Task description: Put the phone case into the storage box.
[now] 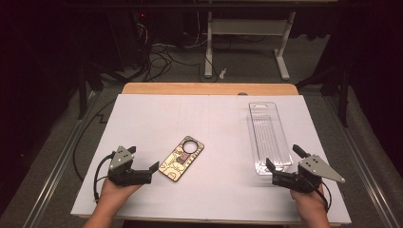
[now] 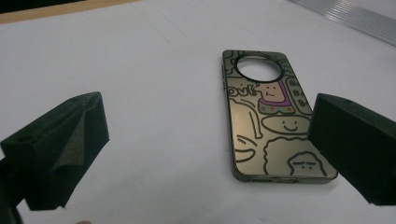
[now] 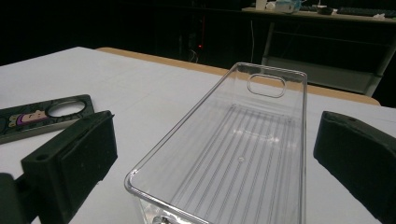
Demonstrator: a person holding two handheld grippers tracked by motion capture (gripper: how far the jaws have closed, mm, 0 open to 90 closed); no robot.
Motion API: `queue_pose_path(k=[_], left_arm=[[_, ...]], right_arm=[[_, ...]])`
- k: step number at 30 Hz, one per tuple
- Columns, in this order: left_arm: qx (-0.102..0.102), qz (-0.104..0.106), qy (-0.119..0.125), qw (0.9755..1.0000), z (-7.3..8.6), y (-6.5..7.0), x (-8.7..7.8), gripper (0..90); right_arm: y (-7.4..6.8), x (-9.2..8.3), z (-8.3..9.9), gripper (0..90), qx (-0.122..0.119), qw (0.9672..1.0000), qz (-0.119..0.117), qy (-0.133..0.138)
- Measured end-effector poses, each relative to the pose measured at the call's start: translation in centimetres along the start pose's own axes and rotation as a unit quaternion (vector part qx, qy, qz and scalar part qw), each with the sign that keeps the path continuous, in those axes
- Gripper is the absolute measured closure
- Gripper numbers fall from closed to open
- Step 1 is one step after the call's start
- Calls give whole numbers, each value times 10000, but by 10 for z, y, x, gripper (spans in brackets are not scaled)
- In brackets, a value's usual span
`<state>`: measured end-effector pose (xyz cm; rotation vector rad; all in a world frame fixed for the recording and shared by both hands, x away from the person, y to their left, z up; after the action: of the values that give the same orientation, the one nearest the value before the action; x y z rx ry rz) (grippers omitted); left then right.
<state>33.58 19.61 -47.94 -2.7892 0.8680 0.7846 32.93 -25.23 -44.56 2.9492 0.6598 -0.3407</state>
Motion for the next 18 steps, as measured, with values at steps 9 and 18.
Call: queue_pose_path(k=[9, 18], left_arm=[[-114, 11, -414, 9991, 3, -1, 1, 6], [-206, 13, -694, 9974, 6, -2, 3, 6]], right_arm=[[1, -2, -3, 0, 68, 10000, -63, 21], [2, -1, -1, 0, 32, 10000, -22, -1]])
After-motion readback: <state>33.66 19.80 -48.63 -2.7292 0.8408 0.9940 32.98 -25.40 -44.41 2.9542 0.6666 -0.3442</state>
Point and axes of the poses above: each handheld gripper's, and its own axes: x roughly forward along the jaws, z roughly out of its underside, y roughly to its right, the point moved 6 cm from there along x, roughly forward along the jaws
